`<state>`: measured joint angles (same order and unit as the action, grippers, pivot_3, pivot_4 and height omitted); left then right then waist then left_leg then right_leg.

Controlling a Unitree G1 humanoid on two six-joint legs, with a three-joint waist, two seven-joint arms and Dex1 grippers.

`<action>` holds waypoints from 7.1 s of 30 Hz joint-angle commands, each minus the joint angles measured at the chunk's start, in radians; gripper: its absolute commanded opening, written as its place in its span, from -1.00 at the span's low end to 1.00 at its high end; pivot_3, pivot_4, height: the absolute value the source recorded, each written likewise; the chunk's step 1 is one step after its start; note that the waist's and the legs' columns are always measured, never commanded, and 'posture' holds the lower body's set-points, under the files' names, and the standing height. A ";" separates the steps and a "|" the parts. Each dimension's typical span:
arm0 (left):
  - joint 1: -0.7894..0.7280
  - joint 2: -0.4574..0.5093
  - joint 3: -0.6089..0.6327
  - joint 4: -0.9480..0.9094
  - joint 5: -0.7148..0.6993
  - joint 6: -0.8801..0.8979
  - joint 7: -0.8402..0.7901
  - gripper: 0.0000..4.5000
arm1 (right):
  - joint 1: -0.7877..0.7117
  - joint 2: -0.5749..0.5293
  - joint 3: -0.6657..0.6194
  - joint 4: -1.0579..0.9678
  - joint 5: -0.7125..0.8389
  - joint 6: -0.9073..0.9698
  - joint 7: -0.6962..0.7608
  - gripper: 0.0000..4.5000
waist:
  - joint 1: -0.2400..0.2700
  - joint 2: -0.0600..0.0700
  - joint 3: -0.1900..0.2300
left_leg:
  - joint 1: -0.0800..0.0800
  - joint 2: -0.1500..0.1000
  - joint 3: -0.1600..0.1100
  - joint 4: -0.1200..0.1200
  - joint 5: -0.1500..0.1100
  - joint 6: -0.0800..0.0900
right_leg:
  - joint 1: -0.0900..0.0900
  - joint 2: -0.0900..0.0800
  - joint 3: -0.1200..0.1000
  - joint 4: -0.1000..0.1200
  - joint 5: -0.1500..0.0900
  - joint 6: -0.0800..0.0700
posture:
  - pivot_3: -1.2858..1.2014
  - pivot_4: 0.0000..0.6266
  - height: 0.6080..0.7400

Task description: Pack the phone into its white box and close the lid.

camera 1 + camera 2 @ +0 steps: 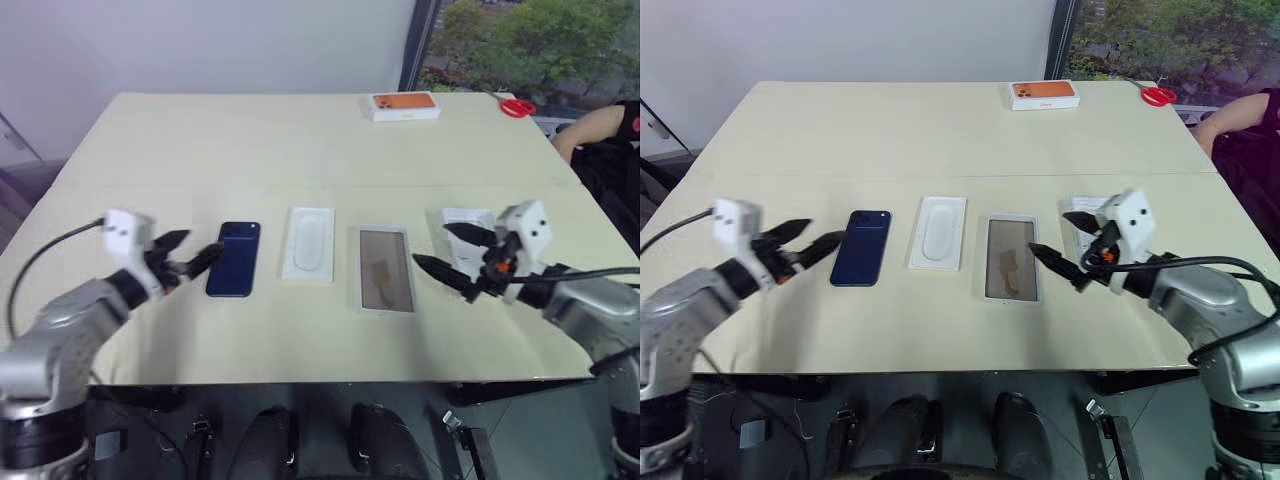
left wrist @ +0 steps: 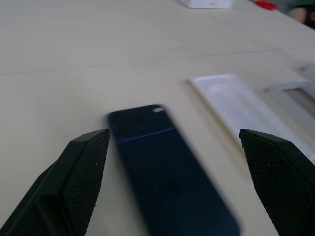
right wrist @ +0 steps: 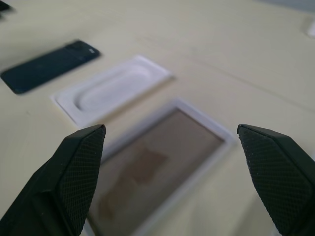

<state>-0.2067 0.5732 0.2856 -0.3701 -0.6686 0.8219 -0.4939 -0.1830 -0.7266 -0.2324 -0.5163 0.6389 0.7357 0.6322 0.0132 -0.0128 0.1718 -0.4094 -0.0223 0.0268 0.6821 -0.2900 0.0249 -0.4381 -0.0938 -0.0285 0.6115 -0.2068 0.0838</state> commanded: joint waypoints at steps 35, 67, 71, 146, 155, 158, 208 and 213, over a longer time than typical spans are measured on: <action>-0.573 -0.509 0.080 0.366 -0.026 0.793 0.569 0.96 | 0.065 -0.103 0.120 -0.239 -0.040 0.175 -0.057 0.99 | 0.007 -0.004 0.002 | 0.003 -0.002 -0.003 0.002 0.000 0.001 | 0.005 0.006 -0.003 0.001 0.002 0.006 | 0.03 -0.52 1.00; -0.537 -0.637 0.102 0.370 -0.732 0.793 0.976 -0.97 | 0.109 -0.201 0.032 -0.153 -0.139 0.080 0.030 1.00 | 0.029 -0.005 0.002 | 0.002 -0.003 -0.003 0.003 0.001 0.000 | 0.006 0.004 -0.001 0.001 0.002 0.006 | 0.03 -0.52 1.00; -0.534 -0.688 0.061 0.414 -0.792 0.786 1.114 -0.97 | 0.123 -0.208 0.014 -0.145 -0.148 0.067 0.040 1.00 | 0.027 -0.005 0.002 | 0.002 -0.003 -0.003 0.003 0.001 0.000 | 0.006 0.004 -0.001 0.001 0.002 0.006 | 0.03 -0.52 1.00; 0.004 0.226 -0.313 -0.008 0.068 -0.316 -0.346 0.63 | -0.371 0.218 0.353 0.261 -0.418 0.307 -0.253 -0.94 | -0.002 0.001 0.004 | 0.001 -0.001 0.000 0.000 0.002 -0.001 | 0.001 0.007 -0.002 0.002 0.002 0.005 | 0.03 -0.52 1.00; -0.045 0.232 -0.030 0.185 -0.038 -0.009 -0.122 0.98 | -0.414 0.346 0.479 0.130 -0.368 0.329 -0.215 -1.00 | -0.036 0.001 0.004 | 0.002 0.004 -0.001 0.000 0.001 0.000 | 0.000 0.013 -0.002 0.005 0.002 0.006 | 0.03 -0.52 1.00; -0.057 0.241 0.015 0.221 -0.022 0.091 -0.033 0.98 | -0.457 0.432 0.539 0.203 -0.394 0.308 -0.234 -1.00 | -0.032 0.001 0.004 | 0.002 0.004 -0.002 -0.001 0.001 0.000 | -0.002 0.013 -0.002 0.007 0.002 0.006 | 0.03 -0.52 1.00; -0.295 -0.044 0.221 0.451 -0.178 0.789 0.072 0.62 | -0.564 0.700 0.767 0.630 -0.616 0.085 -0.088 -1.00 | -0.033 0.002 0.001 | 0.002 -0.003 -0.005 -0.003 0.006 -0.011 | -0.002 0.003 -0.002 0.008 0.002 0.005 | 0.03 -0.52 1.00; -0.305 -0.038 0.225 0.468 -0.174 0.788 0.065 -0.51 | -0.556 0.691 0.767 0.617 -0.622 0.090 -0.087 -1.00 | -0.033 0.001 0.001 | 0.001 -0.003 -0.005 -0.004 0.007 -0.012 | -0.003 0.003 -0.002 0.008 0.002 0.005 | 0.03 -0.52 1.00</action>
<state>-0.5018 0.5232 0.5009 0.1126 -0.8427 1.6059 -0.4250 -0.7398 -0.0400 0.5443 0.1395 0.0209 0.8268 0.5445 -0.0194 -0.0117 0.1730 -0.4081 -0.0252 0.0221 0.6785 -0.2828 0.0126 -0.4412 -0.0913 -0.0304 0.6191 -0.2045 0.0891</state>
